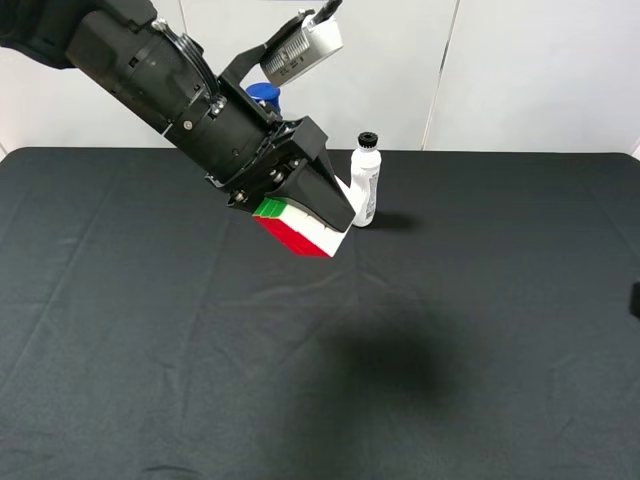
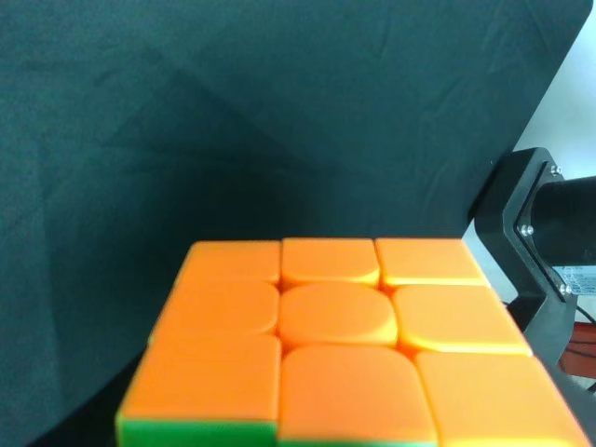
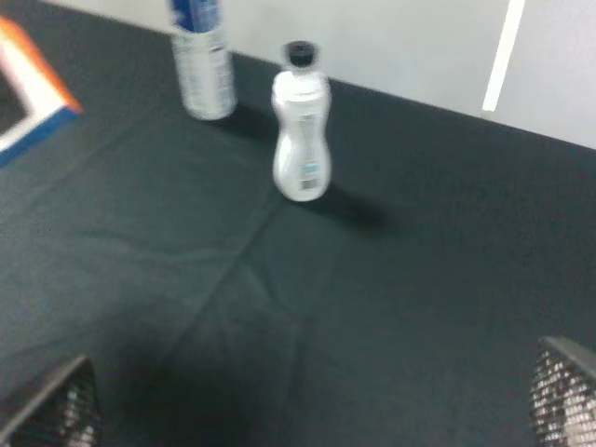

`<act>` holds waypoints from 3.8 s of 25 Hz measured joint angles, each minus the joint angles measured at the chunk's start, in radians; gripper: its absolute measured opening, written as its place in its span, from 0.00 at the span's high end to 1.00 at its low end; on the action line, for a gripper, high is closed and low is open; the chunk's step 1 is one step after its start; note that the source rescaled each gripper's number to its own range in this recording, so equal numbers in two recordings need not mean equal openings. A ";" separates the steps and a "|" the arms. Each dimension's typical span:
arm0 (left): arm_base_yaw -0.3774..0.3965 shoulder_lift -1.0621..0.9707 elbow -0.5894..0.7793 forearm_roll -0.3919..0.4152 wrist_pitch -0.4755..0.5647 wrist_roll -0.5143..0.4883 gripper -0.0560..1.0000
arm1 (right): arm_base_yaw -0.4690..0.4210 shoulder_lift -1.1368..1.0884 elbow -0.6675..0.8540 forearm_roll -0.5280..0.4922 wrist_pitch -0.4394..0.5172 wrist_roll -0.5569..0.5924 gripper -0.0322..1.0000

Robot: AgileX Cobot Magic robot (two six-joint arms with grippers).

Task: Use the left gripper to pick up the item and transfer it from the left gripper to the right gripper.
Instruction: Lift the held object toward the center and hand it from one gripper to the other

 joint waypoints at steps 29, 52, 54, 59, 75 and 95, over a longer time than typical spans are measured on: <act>0.000 0.000 0.000 -0.043 0.002 0.000 0.94 | 0.641 0.776 -0.198 -0.087 -0.469 -0.103 0.00; 0.000 0.000 0.000 -0.115 -0.053 0.018 0.94 | 0.645 0.878 -0.198 -0.054 -0.633 -0.232 0.00; 0.000 0.000 0.000 -0.128 -0.053 0.020 0.94 | 0.645 0.886 -0.198 -0.052 -0.646 -0.241 0.00; 0.000 0.000 0.003 -0.177 -0.055 0.048 0.94 | 0.670 0.938 -0.198 -0.051 -0.667 -0.257 0.00; 0.000 0.000 0.003 -0.224 -0.054 0.082 0.94 | 0.738 1.081 -0.198 -0.051 -0.868 -0.260 0.00; -0.003 0.000 0.005 -0.216 -0.059 0.087 0.94 | 0.738 1.081 -0.200 -0.095 -0.914 -0.261 0.92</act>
